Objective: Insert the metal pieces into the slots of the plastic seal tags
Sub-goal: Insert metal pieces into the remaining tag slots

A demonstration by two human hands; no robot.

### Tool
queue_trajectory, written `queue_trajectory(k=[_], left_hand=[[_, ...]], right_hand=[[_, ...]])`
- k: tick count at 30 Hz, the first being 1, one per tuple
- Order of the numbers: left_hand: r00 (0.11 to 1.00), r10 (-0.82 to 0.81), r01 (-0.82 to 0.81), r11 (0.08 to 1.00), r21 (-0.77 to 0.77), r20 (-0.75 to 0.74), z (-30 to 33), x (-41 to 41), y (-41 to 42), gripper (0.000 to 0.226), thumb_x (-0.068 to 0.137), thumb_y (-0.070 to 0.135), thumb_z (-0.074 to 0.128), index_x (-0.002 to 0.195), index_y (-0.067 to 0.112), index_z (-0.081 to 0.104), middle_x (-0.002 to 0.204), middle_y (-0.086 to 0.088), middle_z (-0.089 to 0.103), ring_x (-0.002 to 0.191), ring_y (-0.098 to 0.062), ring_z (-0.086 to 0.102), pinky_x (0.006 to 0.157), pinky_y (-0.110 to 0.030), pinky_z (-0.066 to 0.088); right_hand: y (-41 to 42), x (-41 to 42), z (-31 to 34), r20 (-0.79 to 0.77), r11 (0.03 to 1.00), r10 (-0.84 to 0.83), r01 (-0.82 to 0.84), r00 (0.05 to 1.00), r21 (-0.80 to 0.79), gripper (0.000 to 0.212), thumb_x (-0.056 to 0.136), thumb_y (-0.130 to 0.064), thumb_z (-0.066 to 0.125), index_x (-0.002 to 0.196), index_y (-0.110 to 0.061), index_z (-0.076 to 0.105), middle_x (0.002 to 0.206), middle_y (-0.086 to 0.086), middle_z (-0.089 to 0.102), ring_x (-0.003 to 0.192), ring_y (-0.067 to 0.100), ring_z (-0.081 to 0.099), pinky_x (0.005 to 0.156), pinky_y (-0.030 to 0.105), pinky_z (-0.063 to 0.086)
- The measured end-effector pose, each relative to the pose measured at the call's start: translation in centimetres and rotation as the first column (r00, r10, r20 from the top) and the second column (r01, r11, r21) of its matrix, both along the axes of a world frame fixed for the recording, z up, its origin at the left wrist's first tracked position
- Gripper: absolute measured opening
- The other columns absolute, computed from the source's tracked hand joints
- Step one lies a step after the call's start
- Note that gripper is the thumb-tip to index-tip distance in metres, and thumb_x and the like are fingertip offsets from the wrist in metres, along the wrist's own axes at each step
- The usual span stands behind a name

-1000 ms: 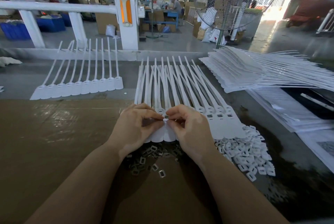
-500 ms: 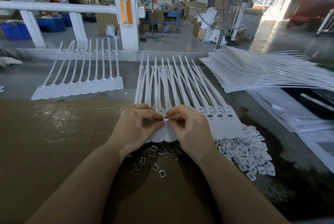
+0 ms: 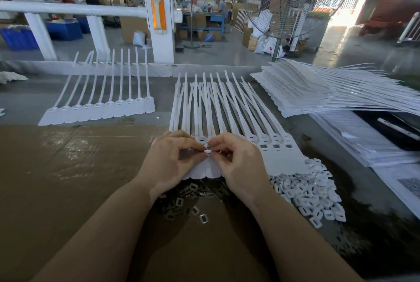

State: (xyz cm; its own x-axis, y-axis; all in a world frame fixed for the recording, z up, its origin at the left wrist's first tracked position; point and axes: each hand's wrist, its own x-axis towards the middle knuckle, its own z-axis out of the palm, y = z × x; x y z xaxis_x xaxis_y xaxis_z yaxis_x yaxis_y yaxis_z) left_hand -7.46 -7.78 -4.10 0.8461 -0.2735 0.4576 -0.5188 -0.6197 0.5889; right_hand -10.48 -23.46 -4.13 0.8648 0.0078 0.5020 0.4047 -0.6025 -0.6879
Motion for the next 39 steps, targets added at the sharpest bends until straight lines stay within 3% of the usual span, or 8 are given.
queue_trajectory(k=[6, 13, 20, 23, 26, 31, 34, 39], left_hand=[[0.999, -0.023, 0.022, 0.999, -0.025, -0.030, 0.3, -0.1, 0.0, 0.010, 0.078, 0.035, 0.070, 0.087, 0.034, 0.073, 0.086, 0.018, 0.061, 0.092, -0.005, 0.053, 0.091, -0.044, 0.044], [0.996, -0.038, 0.030, 0.995, -0.098, -0.078, 0.5, -0.1, -0.1, 0.008, 0.077, 0.026, 0.074, 0.085, 0.027, 0.075, 0.086, 0.012, 0.064, 0.091, -0.007, 0.058, 0.086, -0.034, 0.048], [0.992, 0.000, -0.021, 0.985, -0.172, -0.124, 1.0, -0.1, -0.1, 0.014, 0.080, 0.015, 0.072, 0.074, 0.028, 0.070, 0.082, 0.010, 0.066, 0.079, 0.001, 0.056, 0.069, -0.004, 0.038], [0.977, 0.022, -0.089, 0.945, -0.315, -0.212, 1.2, -0.2, 0.2, 0.012, 0.081, 0.014, 0.071, 0.073, 0.024, 0.071, 0.080, 0.006, 0.067, 0.070, 0.004, 0.056, 0.064, -0.005, 0.040], [0.946, 0.037, -0.183, 0.880, -0.439, -0.321, 1.1, -0.1, 0.6, 0.006, 0.082, 0.016, 0.070, 0.077, 0.019, 0.073, 0.079, -0.002, 0.069, 0.074, -0.008, 0.061, 0.069, -0.018, 0.047], [0.898, 0.049, -0.302, 0.791, -0.532, -0.437, 1.0, 0.6, 1.7, 0.013, 0.080, 0.018, 0.071, 0.067, 0.023, 0.072, 0.071, 0.006, 0.070, 0.069, -0.005, 0.061, 0.070, -0.026, 0.044], [0.865, 0.033, -0.351, 0.754, -0.556, -0.501, 1.1, 0.8, 2.4, 0.003, 0.069, 0.023, 0.073, 0.066, 0.023, 0.072, 0.083, -0.003, 0.072, 0.078, -0.021, 0.062, 0.075, -0.041, 0.048], [0.822, 0.031, -0.390, 0.760, -0.520, -0.569, 0.9, 1.2, 3.3, 0.014, 0.075, 0.007, 0.069, 0.063, 0.015, 0.071, 0.076, -0.012, 0.069, 0.055, -0.017, 0.062, 0.045, -0.021, 0.048]], right_hand=[[0.0, 0.0, 0.1, 0.000, 1.000, -0.001, 0.001, 1.000, 0.002, 0.016, 0.082, -0.005, 0.066, 0.094, -0.014, 0.069, 0.087, -0.004, 0.069, 0.082, 0.006, 0.062, 0.077, 0.025, 0.052], [0.0, -0.1, 0.1, -0.008, 1.000, 0.009, -0.009, 1.000, 0.003, 0.016, 0.081, -0.004, 0.066, 0.093, -0.015, 0.069, 0.087, -0.004, 0.068, 0.083, 0.006, 0.062, 0.078, 0.026, 0.052], [0.0, -0.1, 0.1, -0.007, 1.000, 0.003, -0.003, 1.000, 0.003, 0.015, 0.082, -0.004, 0.065, 0.094, -0.014, 0.069, 0.087, -0.003, 0.069, 0.083, 0.008, 0.062, 0.079, 0.031, 0.053], [0.0, -0.2, 0.1, 0.001, 1.000, -0.007, 0.007, 1.000, -0.010, 0.015, 0.083, -0.005, 0.065, 0.094, -0.015, 0.069, 0.088, -0.004, 0.069, 0.084, 0.009, 0.061, 0.079, 0.032, 0.052], [0.0, -0.3, 0.1, -0.009, 1.000, -0.011, 0.011, 1.000, -0.015, 0.015, 0.083, -0.007, 0.065, 0.095, -0.015, 0.069, 0.088, -0.005, 0.068, 0.085, 0.010, 0.061, 0.080, 0.033, 0.051], [0.0, -0.3, 0.1, -0.004, 0.999, -0.006, 0.006, 1.000, -0.033, 0.015, 0.081, -0.008, 0.068, 0.094, -0.015, 0.069, 0.087, -0.005, 0.068, 0.083, 0.011, 0.059, 0.079, 0.033, 0.051], [0.0, -0.3, 0.0, -0.002, 0.999, -0.005, 0.005, 1.000, -0.039, 0.016, 0.080, -0.007, 0.068, 0.093, -0.016, 0.069, 0.086, -0.005, 0.067, 0.083, 0.010, 0.059, 0.079, 0.031, 0.051], [0.0, -0.3, -0.1, 0.007, 0.999, 0.002, -0.001, 1.000, -0.052, 0.016, 0.080, -0.007, 0.068, 0.093, -0.017, 0.069, 0.084, -0.006, 0.066, 0.081, 0.009, 0.058, 0.077, 0.029, 0.051]])
